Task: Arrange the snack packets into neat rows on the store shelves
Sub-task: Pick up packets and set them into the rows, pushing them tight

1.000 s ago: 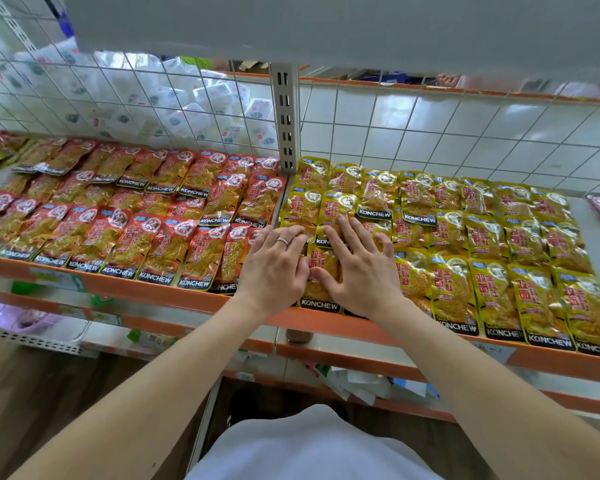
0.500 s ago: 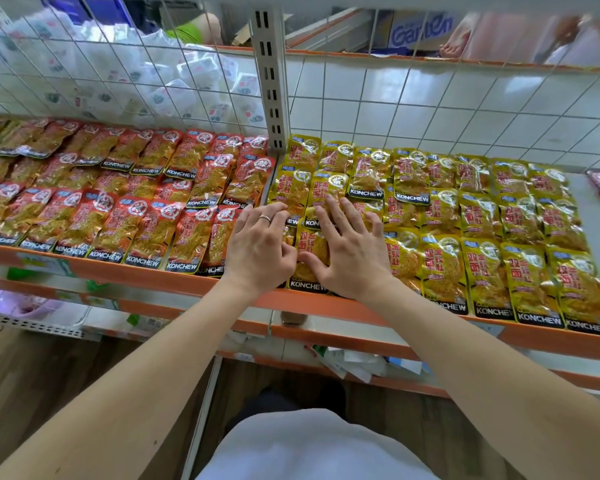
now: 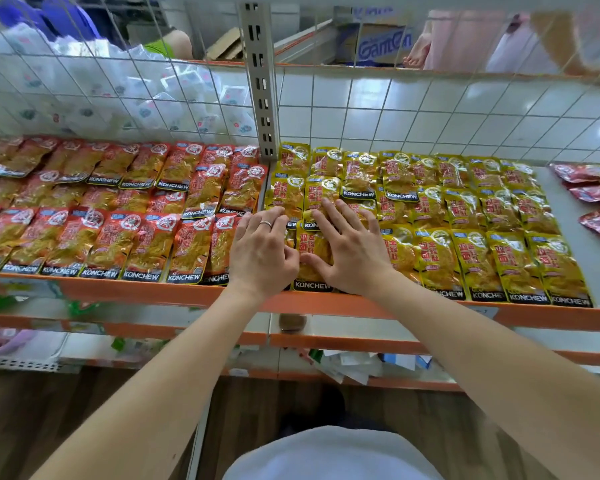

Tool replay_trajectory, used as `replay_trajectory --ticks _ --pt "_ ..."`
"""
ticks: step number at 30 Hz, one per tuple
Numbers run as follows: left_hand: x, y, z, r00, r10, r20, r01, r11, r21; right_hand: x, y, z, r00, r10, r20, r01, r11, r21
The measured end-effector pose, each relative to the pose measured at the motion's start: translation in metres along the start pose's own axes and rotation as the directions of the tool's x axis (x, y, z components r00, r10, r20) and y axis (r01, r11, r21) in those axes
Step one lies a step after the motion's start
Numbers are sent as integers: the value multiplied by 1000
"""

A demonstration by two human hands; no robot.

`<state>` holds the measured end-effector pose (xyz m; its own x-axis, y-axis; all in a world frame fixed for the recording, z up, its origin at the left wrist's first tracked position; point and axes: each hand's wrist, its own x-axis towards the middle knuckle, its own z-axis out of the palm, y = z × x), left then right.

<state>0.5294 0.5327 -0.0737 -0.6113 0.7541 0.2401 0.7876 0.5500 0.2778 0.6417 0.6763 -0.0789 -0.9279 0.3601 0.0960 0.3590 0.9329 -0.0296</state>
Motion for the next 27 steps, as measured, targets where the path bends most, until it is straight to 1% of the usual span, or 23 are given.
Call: replay_trajectory --ticks 4,7,11,14,17,21,27 --pt "-4 0 -4 999 23 -48 -24 999 -24 -3 0 -6 997 -5 -81 10 997 71" --pt "-5 0 -9 992 64 -105 -71 995 -64 -12 2 -15 985 77 -157 -52 986 156" --pt "-5 12 -14 990 38 -135 -56 991 -126 -34 11 -32 953 193 -234 -140 965 223" --pt "-3 35 -13 983 122 -138 -139 983 -122 -58 23 -45 928 282 -241 -217 940 264" --pt "2 69 -11 960 232 -157 -256 955 -149 -82 41 -56 896 354 -269 -289 923 253" --pt "6 105 -10 933 307 -189 -338 927 -165 -105 64 -63 864 424 -273 -360 897 256" --pt "16 161 3 882 446 -152 -467 870 -159 -144 115 -68 804 497 -326 -413 862 296"
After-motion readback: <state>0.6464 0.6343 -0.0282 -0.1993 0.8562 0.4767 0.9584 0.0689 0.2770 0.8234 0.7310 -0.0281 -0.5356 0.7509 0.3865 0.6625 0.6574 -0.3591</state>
